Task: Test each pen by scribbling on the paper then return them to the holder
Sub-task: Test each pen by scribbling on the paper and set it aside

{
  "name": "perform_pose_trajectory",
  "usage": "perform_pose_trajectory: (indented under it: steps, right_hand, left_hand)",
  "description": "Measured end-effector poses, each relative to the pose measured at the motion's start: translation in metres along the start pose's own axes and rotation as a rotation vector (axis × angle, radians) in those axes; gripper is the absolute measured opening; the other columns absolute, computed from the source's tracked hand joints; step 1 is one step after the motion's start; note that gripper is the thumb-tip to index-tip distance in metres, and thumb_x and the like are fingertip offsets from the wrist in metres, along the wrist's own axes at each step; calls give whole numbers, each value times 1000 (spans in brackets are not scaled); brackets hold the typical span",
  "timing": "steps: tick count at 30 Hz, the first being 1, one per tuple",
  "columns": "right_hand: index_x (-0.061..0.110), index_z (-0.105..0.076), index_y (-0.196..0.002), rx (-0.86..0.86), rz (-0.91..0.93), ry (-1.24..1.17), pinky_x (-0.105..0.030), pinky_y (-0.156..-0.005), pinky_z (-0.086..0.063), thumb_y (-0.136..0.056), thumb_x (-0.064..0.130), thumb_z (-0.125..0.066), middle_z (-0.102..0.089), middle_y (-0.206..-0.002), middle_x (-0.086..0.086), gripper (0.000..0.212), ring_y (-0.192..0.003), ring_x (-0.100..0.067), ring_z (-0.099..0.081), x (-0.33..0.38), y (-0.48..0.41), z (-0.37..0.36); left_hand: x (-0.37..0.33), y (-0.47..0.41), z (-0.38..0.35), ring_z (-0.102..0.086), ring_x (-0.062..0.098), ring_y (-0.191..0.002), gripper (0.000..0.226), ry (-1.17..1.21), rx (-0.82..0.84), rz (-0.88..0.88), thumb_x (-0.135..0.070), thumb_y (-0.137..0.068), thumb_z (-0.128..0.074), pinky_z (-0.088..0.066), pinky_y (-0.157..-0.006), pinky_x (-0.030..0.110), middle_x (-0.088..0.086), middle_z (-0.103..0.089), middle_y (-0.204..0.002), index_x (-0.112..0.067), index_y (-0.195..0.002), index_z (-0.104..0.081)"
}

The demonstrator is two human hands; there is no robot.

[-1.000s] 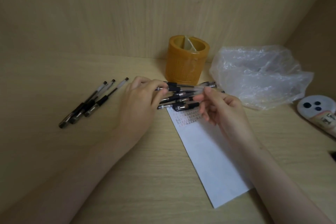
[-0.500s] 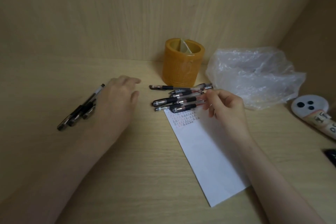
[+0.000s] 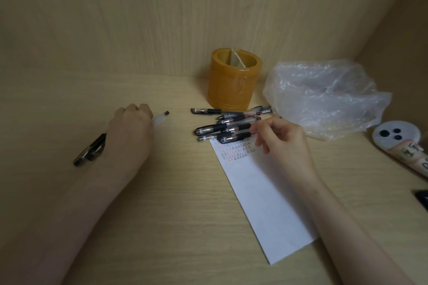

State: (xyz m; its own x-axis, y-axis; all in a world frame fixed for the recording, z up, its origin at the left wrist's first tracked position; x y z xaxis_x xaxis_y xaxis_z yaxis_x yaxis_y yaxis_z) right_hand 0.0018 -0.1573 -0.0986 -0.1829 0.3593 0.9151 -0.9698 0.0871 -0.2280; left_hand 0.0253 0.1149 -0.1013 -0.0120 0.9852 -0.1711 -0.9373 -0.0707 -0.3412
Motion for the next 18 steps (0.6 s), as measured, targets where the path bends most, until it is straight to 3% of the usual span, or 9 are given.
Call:
perform_pose_trajectory:
  steps: [5,7,10,12,16,18]
  right_hand:
    - [15,-70,-77,33,1,-42,-19,-53,-40,-95,20,-54,-61,-59,-2,25,-50,-9,-47,0,0,-4]
    - [14,-70,-84,75,11,-102,-19,-52,-39,-95,27,-56,-59,-61,-2,23,-51,-10,-47,3,2,-7]
    - [12,-67,-106,215,35,-253,-15,-47,-36,-88,30,-63,-56,-62,-3,26,-50,-9,-47,12,7,-20]
    - [13,-64,-113,309,51,-323,-16,-45,-34,-85,24,-66,-55,-63,-7,30,-50,-10,-46,15,10,-29]
    - [17,-72,-93,344,47,-418,-19,-46,-37,-84,18,-63,-59,-63,-2,12,-50,-9,-47,17,14,-35]
    - [10,-71,-98,339,58,-498,-20,-46,-38,-87,15,-62,-60,-65,-4,15,-51,-12,-48,18,13,-34]
  left_hand:
    - [-25,9,23,-57,33,-81,13,239,-132,-105,-8,-85,-55,-46,-66,43,15,-58,-94,-5,-97,-61]
    - [-47,18,39,-61,23,-79,15,373,-185,-230,-14,-87,-53,-50,-66,42,5,-58,-96,-11,-98,-62]
    - [-76,32,44,-57,2,-76,21,556,-85,-362,-24,-88,-49,-53,-66,30,-12,-53,-98,-21,-104,-62]
    - [-92,42,38,-58,4,-77,21,599,-18,-477,-26,-89,-51,-52,-65,29,-13,-53,-99,-22,-106,-62]
    - [-103,49,29,-58,4,-84,20,764,80,-493,-20,-88,-58,-49,-73,18,-9,-53,-100,-18,-107,-61]
    - [-102,50,29,-56,2,-85,14,820,89,-392,-20,-87,-60,-46,-73,13,-13,-54,-94,-21,-102,-59]
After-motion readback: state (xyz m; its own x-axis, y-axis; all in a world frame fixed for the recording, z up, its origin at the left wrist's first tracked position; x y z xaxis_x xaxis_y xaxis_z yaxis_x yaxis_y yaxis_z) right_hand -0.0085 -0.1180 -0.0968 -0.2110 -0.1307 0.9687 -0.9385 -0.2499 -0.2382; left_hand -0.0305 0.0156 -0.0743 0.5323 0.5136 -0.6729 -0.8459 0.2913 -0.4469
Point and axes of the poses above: each hand's wrist, its own y-axis away from the middle knuckle, its own z-axis out of the back of the hand, x = y × z, the point moved 7 cm from there along -y, towards the middle knuckle
